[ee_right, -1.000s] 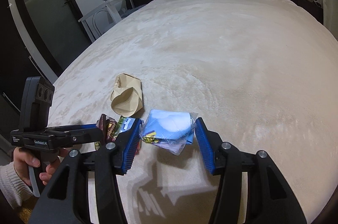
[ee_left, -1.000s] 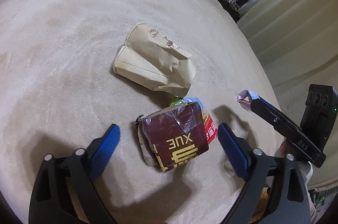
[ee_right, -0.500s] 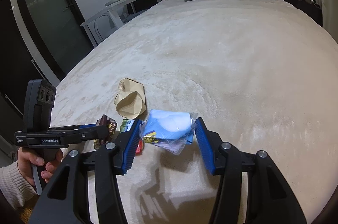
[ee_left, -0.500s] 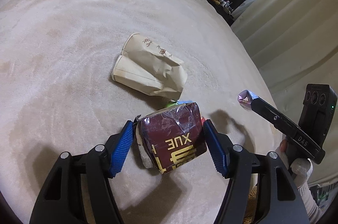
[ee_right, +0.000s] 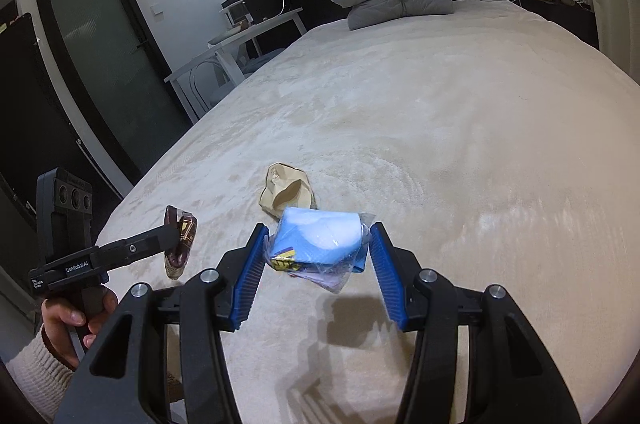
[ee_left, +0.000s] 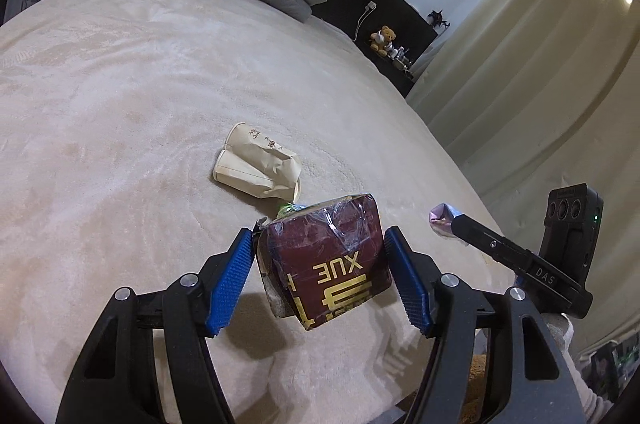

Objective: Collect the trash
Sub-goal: 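Carry the XUE bag and blue-wrapped item down to the floor trash bag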

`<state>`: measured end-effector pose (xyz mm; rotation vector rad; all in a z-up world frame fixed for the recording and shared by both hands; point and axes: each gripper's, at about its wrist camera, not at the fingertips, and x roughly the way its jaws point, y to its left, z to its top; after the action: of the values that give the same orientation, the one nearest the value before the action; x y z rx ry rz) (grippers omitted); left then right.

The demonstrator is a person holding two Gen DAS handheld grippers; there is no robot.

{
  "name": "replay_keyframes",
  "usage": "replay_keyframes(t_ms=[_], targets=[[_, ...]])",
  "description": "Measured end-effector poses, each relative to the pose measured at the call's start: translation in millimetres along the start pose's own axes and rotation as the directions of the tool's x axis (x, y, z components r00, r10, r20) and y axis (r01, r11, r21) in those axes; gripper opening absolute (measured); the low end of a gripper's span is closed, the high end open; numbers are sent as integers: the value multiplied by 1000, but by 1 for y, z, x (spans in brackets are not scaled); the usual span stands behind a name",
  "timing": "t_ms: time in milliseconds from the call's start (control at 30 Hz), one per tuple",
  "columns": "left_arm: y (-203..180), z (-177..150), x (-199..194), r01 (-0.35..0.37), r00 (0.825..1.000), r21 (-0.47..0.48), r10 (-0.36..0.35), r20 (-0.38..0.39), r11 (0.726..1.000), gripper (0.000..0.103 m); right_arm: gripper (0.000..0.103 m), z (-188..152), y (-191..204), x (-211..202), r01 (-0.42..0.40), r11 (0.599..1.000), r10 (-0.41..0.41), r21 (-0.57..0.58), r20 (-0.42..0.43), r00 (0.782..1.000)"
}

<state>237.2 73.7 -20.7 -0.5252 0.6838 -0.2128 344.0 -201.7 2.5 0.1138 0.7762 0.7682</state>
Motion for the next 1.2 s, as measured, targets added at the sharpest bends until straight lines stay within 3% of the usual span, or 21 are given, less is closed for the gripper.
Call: replay_keyframes(t_ms=[533, 800, 1200], targets=[[-29, -79, -83, 17, 991, 43, -22, 130, 999, 65, 52, -108, 48, -79, -23, 999, 22, 27, 50, 999], [-49, -133, -110, -13, 994, 83, 4, 113, 996, 65, 52, -154, 57, -111, -40, 995, 36, 93, 36, 999], [-64, -175, -134, -19, 995, 105, 8, 100, 994, 65, 52, -179, 65, -142, -101, 986, 95, 131, 48, 994]])
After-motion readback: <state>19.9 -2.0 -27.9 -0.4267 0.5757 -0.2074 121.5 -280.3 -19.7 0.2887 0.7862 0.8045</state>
